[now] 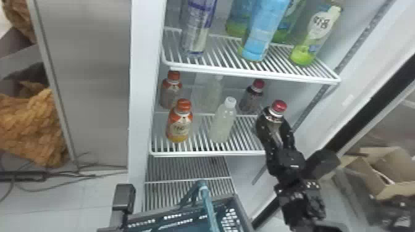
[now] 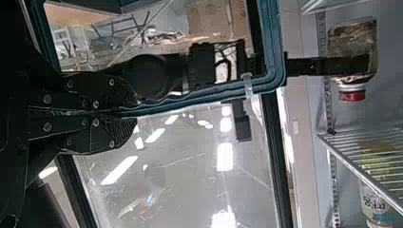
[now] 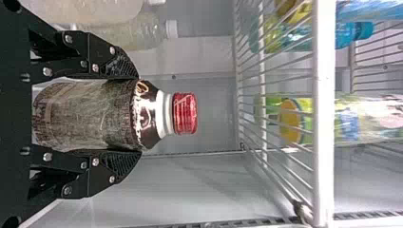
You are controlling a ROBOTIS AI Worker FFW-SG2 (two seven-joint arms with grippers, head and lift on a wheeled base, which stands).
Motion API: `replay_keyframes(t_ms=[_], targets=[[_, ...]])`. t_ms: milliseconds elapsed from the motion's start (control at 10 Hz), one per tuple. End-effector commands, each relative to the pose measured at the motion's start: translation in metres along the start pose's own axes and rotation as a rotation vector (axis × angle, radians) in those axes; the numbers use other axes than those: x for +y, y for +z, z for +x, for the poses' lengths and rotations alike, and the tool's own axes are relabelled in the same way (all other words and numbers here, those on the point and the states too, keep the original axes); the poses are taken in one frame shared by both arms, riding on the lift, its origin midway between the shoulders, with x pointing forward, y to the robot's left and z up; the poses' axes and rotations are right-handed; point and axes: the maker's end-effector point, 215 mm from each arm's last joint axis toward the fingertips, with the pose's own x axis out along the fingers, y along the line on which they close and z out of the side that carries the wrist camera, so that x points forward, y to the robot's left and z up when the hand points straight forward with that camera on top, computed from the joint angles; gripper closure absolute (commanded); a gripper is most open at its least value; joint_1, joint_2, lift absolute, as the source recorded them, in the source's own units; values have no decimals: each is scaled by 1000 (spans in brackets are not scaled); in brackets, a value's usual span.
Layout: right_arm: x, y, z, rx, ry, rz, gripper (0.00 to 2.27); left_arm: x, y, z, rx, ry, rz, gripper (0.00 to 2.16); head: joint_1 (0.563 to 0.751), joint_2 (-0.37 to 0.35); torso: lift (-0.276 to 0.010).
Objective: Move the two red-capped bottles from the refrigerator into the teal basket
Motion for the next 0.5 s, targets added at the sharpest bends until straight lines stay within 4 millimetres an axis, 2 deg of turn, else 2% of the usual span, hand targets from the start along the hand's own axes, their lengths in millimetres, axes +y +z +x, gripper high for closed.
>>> replay_keyframes(t_ms=[0, 200, 400], targets=[[10, 7, -25, 25, 11, 42, 702, 1, 0, -1, 0, 2, 1, 1107, 695, -350, -228], [18, 4, -46, 73, 25, 68, 702, 2, 1, -1, 4, 11, 8, 1107, 695, -350, -228], [27, 11, -64, 96, 45, 116, 702, 4, 5, -2, -8, 17, 22, 1107, 695, -350, -228]])
